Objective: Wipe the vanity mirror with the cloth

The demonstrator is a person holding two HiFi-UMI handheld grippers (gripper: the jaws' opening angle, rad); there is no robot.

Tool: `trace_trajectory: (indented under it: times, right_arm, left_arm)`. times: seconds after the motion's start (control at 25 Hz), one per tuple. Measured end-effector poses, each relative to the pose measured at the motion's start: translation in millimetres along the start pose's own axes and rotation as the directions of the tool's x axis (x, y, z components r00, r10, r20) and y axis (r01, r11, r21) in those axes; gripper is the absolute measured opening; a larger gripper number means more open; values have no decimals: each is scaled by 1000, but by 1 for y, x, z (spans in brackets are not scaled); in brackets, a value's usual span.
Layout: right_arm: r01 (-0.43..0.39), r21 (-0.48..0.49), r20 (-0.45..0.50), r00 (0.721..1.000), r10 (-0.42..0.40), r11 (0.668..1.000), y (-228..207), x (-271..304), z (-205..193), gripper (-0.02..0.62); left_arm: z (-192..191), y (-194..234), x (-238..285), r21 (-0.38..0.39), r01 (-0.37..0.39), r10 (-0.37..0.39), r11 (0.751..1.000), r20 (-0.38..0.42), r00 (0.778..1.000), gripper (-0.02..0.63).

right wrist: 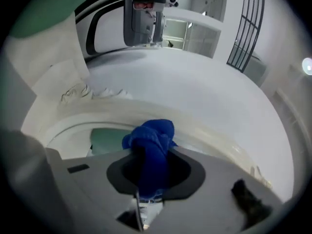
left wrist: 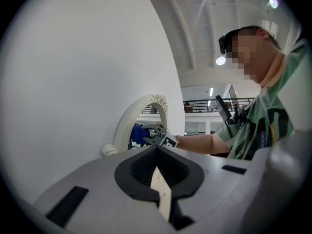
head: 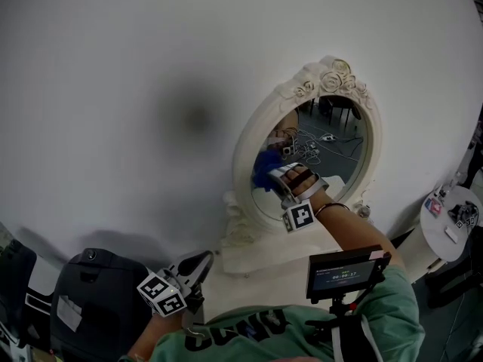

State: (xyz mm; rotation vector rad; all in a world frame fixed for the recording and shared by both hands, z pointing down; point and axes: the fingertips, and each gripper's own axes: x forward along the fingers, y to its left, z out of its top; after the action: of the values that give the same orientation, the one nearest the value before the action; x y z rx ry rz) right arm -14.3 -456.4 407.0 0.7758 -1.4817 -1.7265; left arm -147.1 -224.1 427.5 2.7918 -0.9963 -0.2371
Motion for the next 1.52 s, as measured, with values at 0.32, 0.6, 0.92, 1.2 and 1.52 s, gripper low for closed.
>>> trace_trajectory:
  times: [0.32,0.6,0.92,1.2,1.52]
  right_arm:
    - [16,-23,46,999,-15,1000,10,26,18,71]
    - [3,-21,0,1000,-3,1000,23,7,-24,71]
    - [-56,9,-249,967,57,998,48,-54,-165,71]
    - [-122,42,-544,829,125,992,73,-114,-302,72]
    - [-121,112,-672,722,165,986,73,-137,-354,74]
  left_arm:
    - [5,11,-19,-3,-52,53,999,19,998,6]
    - [4,7,-13,7,-38,38,999,8,999,6]
    - [1,4,-3,0,-23,23,1000,2,1000,6]
    - [-3,0,5,-3,-5,5,1000,-11,1000,6]
    - [-1,-6,14,9,20,-20,1000,-17,1000,6]
